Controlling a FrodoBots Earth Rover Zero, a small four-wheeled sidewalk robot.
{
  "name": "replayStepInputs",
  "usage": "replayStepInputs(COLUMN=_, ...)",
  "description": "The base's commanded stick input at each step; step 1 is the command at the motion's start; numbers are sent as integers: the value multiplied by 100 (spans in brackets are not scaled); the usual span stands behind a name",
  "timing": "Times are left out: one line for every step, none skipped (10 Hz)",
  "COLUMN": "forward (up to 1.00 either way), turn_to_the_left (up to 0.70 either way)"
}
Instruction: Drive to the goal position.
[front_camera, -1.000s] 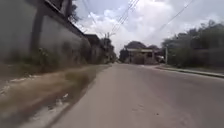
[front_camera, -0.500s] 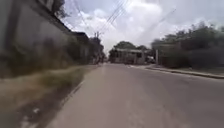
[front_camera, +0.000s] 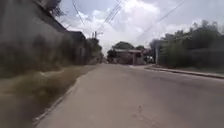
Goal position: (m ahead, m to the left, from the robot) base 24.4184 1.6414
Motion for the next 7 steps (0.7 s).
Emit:
replayStepInputs(forward=100, turn_to_the_left=0)
replayStepInputs(forward=100, turn_to_the_left=0)
replayStepInputs(forward=100, turn_to_the_left=0)
replayStepInputs(forward=100, turn_to_the_left=0)
replayStepInputs(forward=100, turn_to_the_left=0)
replayStepInputs(forward=100, turn_to_the_left=0)
replayStepInputs(forward=100, turn_to_the_left=0)
